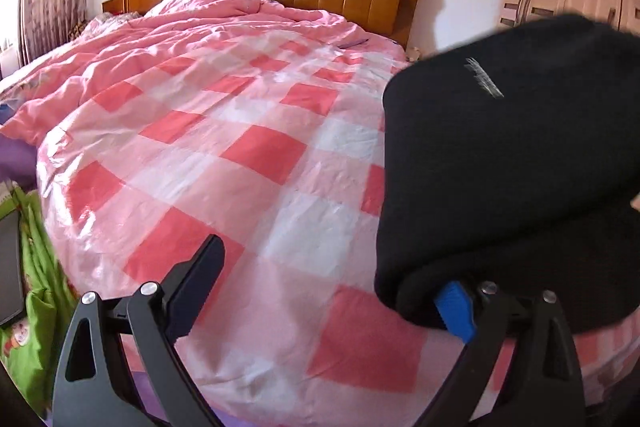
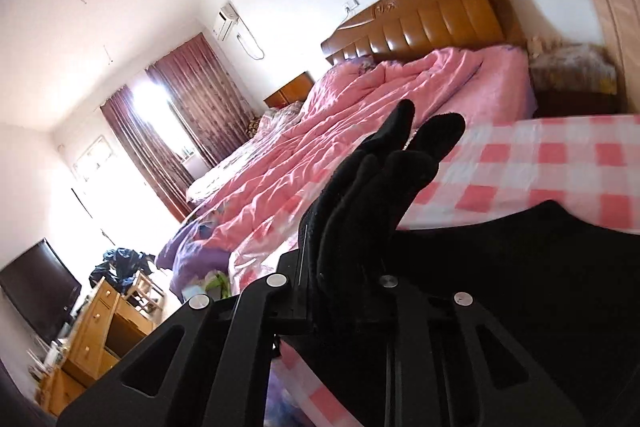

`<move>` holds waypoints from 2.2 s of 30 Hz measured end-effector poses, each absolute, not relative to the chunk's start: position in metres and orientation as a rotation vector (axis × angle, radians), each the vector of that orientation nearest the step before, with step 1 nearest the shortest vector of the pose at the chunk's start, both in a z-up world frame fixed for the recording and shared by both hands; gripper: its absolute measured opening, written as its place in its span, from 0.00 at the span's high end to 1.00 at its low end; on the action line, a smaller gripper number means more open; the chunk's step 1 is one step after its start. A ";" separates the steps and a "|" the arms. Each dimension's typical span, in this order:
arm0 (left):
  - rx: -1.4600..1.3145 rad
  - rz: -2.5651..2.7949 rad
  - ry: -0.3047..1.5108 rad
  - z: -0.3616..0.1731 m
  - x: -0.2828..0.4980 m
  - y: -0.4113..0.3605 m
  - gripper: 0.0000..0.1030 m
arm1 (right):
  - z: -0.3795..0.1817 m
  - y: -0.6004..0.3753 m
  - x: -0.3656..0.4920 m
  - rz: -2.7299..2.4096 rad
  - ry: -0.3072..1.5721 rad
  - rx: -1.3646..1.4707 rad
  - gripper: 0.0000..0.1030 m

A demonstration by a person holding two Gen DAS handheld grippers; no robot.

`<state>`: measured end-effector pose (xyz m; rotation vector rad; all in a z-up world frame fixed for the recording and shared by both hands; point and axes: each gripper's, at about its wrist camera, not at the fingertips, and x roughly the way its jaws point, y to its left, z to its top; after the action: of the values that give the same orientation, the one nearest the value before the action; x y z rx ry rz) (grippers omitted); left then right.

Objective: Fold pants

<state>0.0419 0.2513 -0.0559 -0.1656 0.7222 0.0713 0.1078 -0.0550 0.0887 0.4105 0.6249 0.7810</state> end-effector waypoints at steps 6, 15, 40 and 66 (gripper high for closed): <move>-0.110 0.101 0.722 -0.052 0.049 0.229 0.07 | -0.017 -0.109 0.101 0.588 0.822 0.494 0.80; -0.010 0.162 0.747 -0.050 0.049 0.217 0.07 | -0.031 -0.119 0.092 0.609 0.787 0.491 0.81; -0.149 0.190 0.809 -0.056 0.037 0.234 0.07 | -0.048 -0.098 0.103 0.664 0.931 0.454 0.70; 0.101 -0.054 1.008 -0.046 0.172 0.157 0.01 | -0.036 -0.044 0.073 0.809 0.852 0.019 0.09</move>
<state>0.1715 0.1569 -0.0463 0.1012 1.0077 -0.0539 0.0733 -0.0435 -0.0357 0.0187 0.8522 0.8090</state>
